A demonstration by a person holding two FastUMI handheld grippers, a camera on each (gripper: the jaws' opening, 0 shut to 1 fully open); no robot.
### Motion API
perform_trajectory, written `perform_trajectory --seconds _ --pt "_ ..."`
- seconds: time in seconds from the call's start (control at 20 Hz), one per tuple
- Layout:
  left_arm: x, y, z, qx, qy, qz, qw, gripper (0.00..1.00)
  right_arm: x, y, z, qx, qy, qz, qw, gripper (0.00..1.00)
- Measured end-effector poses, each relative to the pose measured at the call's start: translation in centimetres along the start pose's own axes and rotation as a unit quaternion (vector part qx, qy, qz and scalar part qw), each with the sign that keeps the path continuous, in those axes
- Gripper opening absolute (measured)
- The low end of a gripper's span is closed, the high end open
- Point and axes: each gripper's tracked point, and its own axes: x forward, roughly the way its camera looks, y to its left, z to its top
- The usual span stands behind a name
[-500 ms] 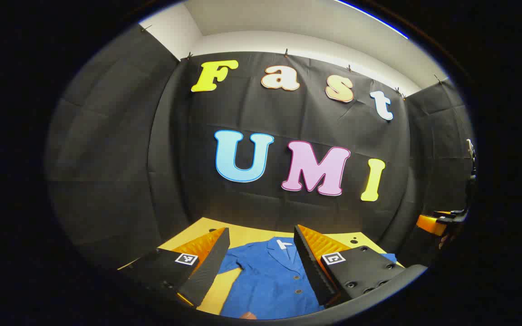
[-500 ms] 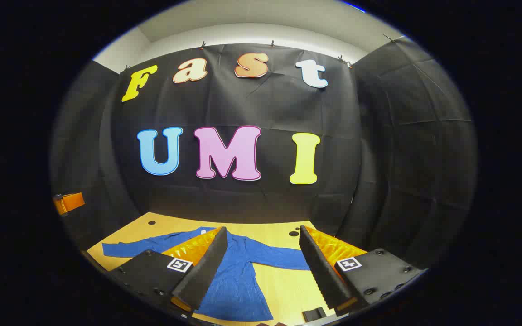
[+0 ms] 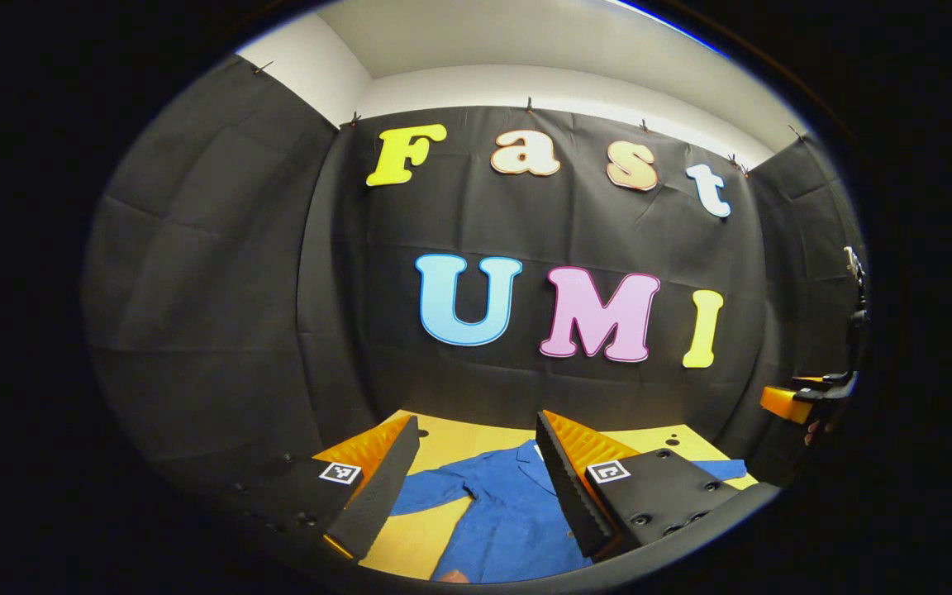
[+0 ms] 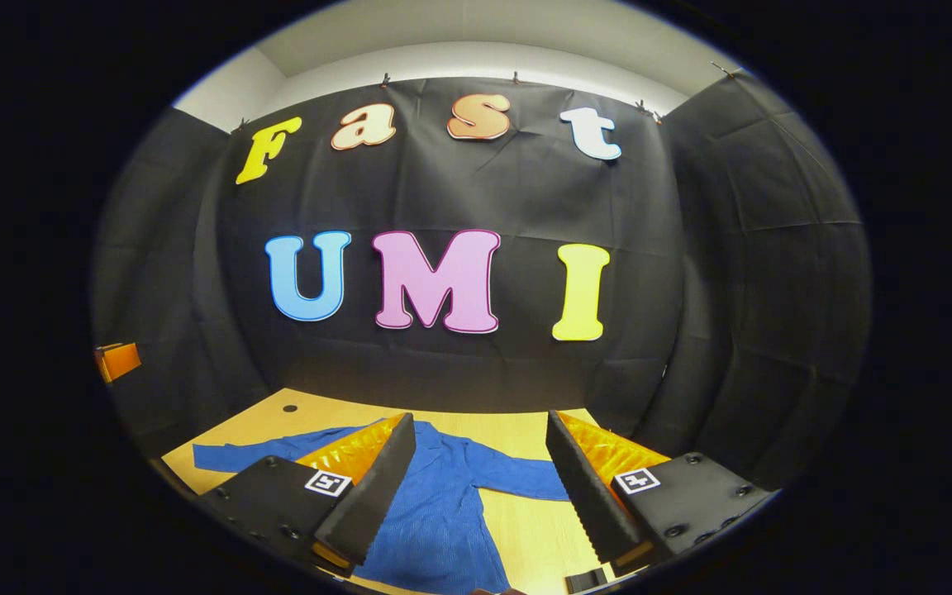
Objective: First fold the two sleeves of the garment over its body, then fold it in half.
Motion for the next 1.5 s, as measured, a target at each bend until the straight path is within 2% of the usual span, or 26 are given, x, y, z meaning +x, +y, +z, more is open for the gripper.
perform_trajectory --seconds 0.25,0.35,0.4,0.7,0.75,0.8,1.05,1.1,1.2,1.25,1.3,1.35,1.4,1.5 --pt "0.8 -1.2 -0.1 -0.014 0.001 -0.007 1.000 0.84 -0.3 -1.9 0.3 -0.014 -0.006 -0.016 1.000 0.99" --pt "1.3 -2.2 -0.3 -0.016 0.003 -0.016 1.000 0.82 -0.5 -3.1 0.3 -0.012 -0.005 -0.028 1.000 0.94" --pt "1.6 -2.6 -0.2 -0.016 0.003 -0.020 1.000 0.82 -0.8 -3.8 0.2 -0.010 -0.003 -0.035 0.999 0.99" --pt "2.0 -5.3 -0.4 -0.010 0.004 -0.045 0.999 0.81 -1.9 -7.6 0.0 -0.021 -0.001 -0.073 0.997 1.00" --pt "2.0 -5.4 -0.4 -0.008 0.004 -0.046 0.999 0.81 -2.0 -7.9 0.3 -0.024 -0.005 -0.077 0.997 0.94" --pt "1.9 -5.4 -0.3 -0.006 0.003 -0.047 0.999 0.83 -2.0 -8.2 0.5 -0.027 -0.008 -0.079 0.996 0.94" --pt "1.4 -4.8 0.3 0.001 -0.007 -0.037 0.999 0.81 -1.7 -8.1 0.6 -0.025 -0.009 -0.079 0.997 0.95" --pt "1.3 -4.6 0.4 0.004 -0.008 -0.034 0.999 0.83 -1.6 -8.0 0.5 -0.021 -0.007 -0.078 0.997 0.99" --pt "1.0 -4.0 0.3 0.009 -0.008 -0.029 1.000 0.82 -1.4 -7.5 0.3 -0.016 -0.005 -0.074 0.997 0.99" --pt "0.9 -3.8 0.2 0.010 -0.007 -0.026 1.000 0.80 -1.2 -7.2 0.2 -0.016 -0.004 -0.071 0.997 0.95" --pt "0.9 -3.6 0.2 0.009 -0.006 -0.024 1.000 0.84 -1.2 -6.9 0.0 -0.016 -0.002 -0.069 0.997 1.00" --pt "0.7 -3.3 0.1 0.007 -0.005 -0.022 1.000 0.82 -1.0 -6.7 -0.1 -0.016 0.000 -0.068 0.998 0.97" --pt "0.7 -3.0 0.0 0.006 -0.004 -0.019 1.000 0.84 -0.9 -6.5 -0.2 -0.015 0.001 -0.066 0.998 0.95" --pt "0.8 -2.5 0.0 0.005 -0.003 -0.016 1.000 0.84 -0.8 -6.2 -0.5 -0.007 0.004 -0.065 0.998 0.95"
